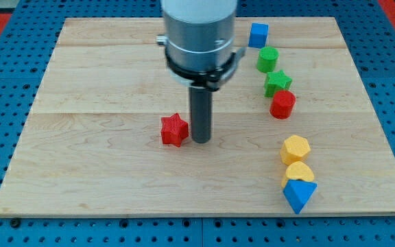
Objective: Push the red star towards the top side of the board
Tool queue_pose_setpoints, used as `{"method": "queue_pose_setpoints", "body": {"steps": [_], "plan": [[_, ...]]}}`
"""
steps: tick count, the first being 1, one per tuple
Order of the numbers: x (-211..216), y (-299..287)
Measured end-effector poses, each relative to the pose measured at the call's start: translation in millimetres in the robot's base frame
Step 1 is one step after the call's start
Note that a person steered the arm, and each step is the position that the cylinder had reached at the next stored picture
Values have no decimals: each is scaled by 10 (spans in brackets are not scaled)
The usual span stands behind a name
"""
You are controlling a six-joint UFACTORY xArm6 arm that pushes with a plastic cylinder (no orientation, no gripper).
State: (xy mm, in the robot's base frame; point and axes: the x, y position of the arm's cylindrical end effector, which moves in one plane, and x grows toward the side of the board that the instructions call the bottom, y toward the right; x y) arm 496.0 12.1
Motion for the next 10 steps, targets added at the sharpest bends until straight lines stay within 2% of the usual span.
{"method": "queue_pose_setpoints", "body": {"steps": [1, 3, 4, 5, 6, 7, 8, 9, 10], "plan": [[-242, -839], [-344, -658], [120, -659], [150, -967], [-202, -1836], [-671, -1909], [-798, -1503], [-336, -1695], [-39, -1476]]}}
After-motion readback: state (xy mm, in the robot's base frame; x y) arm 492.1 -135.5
